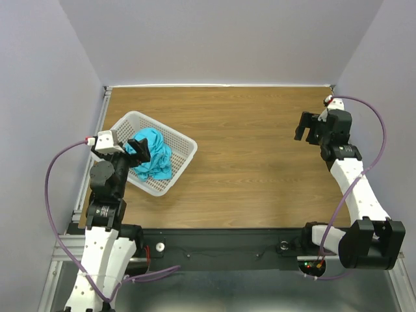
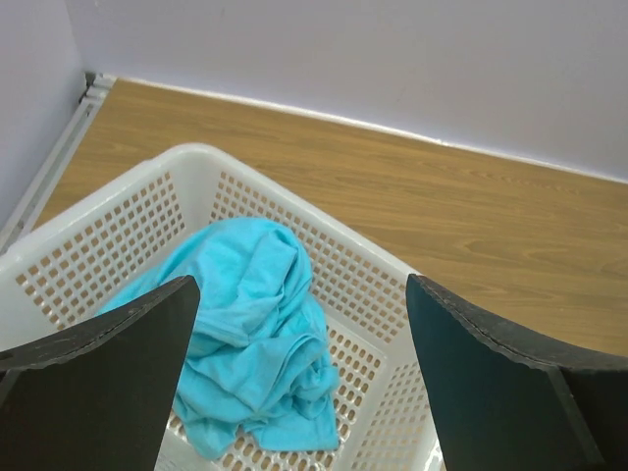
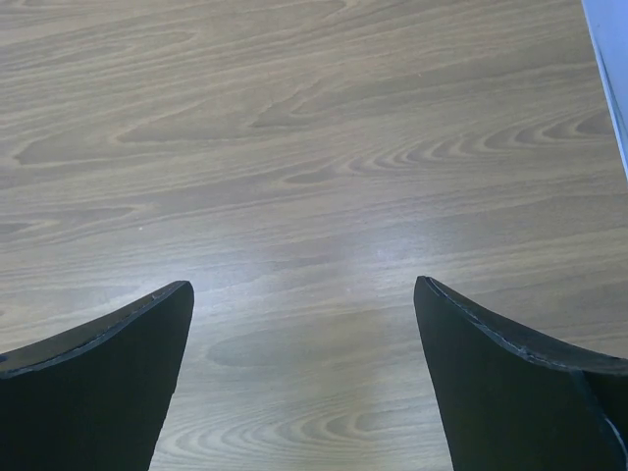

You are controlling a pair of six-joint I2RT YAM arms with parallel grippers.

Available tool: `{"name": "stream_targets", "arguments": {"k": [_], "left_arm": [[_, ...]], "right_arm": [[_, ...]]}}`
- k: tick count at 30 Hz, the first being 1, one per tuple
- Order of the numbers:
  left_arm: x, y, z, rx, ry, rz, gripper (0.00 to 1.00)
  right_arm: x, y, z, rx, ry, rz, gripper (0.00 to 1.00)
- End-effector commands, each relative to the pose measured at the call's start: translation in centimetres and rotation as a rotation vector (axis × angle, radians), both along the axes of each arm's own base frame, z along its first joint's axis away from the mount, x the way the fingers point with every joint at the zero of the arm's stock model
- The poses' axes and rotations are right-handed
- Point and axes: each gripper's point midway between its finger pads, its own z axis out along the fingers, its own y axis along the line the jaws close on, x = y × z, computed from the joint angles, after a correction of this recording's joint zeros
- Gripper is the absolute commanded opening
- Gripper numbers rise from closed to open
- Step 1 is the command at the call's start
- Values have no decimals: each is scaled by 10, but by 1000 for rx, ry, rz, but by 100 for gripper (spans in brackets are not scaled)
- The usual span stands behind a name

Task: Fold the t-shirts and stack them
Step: Grab the tshirt from the pile

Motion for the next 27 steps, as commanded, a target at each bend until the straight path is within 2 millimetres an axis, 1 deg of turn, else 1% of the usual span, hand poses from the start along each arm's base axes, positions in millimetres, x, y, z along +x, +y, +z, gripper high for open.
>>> {"name": "stream_targets", "arguments": {"k": [1, 2, 3, 4, 5, 6, 7, 8, 9, 10, 12, 13, 15, 16, 18, 19, 20, 22, 23, 24, 25, 26, 27], "left_arm": [[1, 4, 21, -57, -17, 38, 99], [2, 4, 16, -61, 13, 39, 99], [1, 4, 18, -77, 30, 44, 98], [3, 4, 15, -89, 54, 53, 98], [3, 6, 8, -114, 99, 71, 98], [3, 10, 14, -128, 104, 100, 97], [4, 11, 11, -132, 135, 111, 97], [6, 11, -4, -127, 213, 124, 95], [7, 12, 2, -156, 223, 140, 95], [11, 12, -7, -160, 269, 149, 94], [11, 10, -12, -179, 320, 156, 89], [14, 10, -18, -202, 354, 170, 84], [15, 10, -28, -213, 408, 193, 81], [18, 11, -38, -228, 446, 214, 77], [19, 13, -54, -234, 501, 245, 76], [21, 12, -66, -234, 540, 249, 76], [25, 10, -71, -247, 549, 252, 76], [33, 4, -90, -251, 594, 232, 75], [37, 3, -94, -250, 601, 228, 75], [44, 2, -95, -257, 594, 227, 75], [50, 1, -106, -252, 627, 233, 75], [54, 1, -110, -246, 636, 237, 75], [62, 4, -109, -243, 622, 253, 75]], "right_arm": [[8, 4, 28, -2, -96, 25, 100], [8, 8, 30, -2, -100, 56, 100], [6, 13, 34, -16, -112, 96, 100], [4, 25, 34, -58, -118, 212, 100], [1, 34, 31, -71, -116, 287, 100], [-5, 44, 32, -91, -119, 372, 100], [-10, 59, 30, -134, -127, 520, 100], [-17, 64, 23, -129, -93, 564, 100], [-19, 66, 23, -139, -90, 584, 100], [-20, 67, 21, -141, -83, 599, 100], [-28, 75, 16, -127, -60, 660, 100], [-31, 79, 12, -86, -49, 663, 100], [-36, 87, 4, -36, -33, 692, 100], [-42, 93, -2, -18, -29, 730, 100], [-46, 95, -7, -14, -26, 742, 100], [-47, 96, -8, -11, -27, 749, 100], [-49, 97, -12, -3, -16, 751, 100], [-53, 101, -17, 15, -10, 774, 100], [-54, 102, -21, 21, -4, 779, 100], [-56, 103, -28, 33, 10, 782, 100], [-58, 103, -31, 37, 14, 786, 100], [-59, 103, -33, 40, 19, 785, 100], [-61, 104, -40, 47, 32, 787, 100]]}}
